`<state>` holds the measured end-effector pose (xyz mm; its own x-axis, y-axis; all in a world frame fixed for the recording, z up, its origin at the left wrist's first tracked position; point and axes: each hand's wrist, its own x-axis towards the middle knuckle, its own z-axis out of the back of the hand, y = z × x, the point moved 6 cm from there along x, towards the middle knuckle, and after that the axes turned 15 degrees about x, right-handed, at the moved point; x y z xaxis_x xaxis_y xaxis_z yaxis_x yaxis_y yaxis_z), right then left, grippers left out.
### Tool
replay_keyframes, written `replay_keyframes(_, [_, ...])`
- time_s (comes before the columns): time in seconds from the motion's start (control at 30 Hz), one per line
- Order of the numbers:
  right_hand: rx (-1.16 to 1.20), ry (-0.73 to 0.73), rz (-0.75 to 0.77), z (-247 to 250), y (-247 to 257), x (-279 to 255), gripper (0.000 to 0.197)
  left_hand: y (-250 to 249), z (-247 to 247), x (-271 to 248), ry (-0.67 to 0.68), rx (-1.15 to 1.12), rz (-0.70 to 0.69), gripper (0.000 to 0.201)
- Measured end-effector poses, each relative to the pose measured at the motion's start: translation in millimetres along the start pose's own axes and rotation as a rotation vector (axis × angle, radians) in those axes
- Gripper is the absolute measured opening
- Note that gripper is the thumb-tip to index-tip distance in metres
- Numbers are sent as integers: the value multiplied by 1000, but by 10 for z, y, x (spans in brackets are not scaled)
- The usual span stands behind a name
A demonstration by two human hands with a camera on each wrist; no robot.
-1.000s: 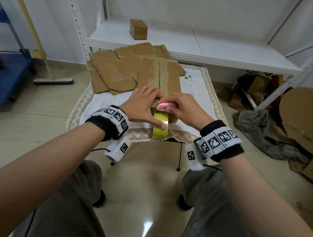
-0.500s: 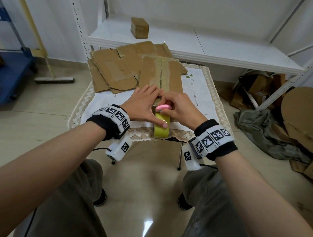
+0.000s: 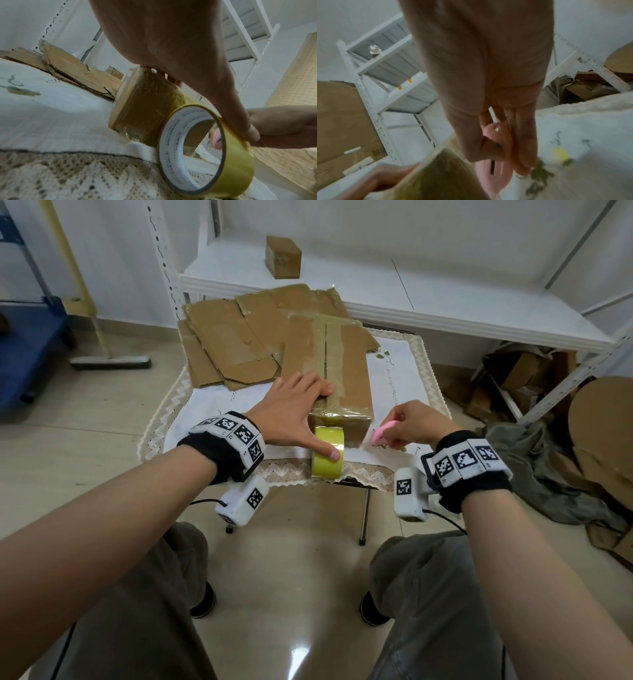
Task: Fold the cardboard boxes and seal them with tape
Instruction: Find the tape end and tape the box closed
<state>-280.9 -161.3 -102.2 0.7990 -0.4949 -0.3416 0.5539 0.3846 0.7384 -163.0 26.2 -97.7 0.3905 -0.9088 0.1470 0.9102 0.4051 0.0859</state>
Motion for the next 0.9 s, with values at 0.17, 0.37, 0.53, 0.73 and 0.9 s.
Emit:
replay_keyframes(0.17, [-80, -113, -29, -73, -82, 64, 30, -5, -1, -3, 7, 2, 5, 133])
replay_keyframes(0.37, [249, -120, 40, -102, 93, -230, 21, 1, -13, -6, -8, 14, 3, 130])
replay_keyframes(0.53, [329, 292, -86, -601, 129, -436, 39, 4, -25, -6, -27, 10, 14, 130])
replay_keyframes(0.73, [500, 401, -27, -728, 208, -521, 26, -4, -14, -3, -43, 8, 10, 129])
replay_keyframes(0.9, [540, 467, -7, -734, 300, -584, 18, 28, -23, -1, -46, -19, -11, 128])
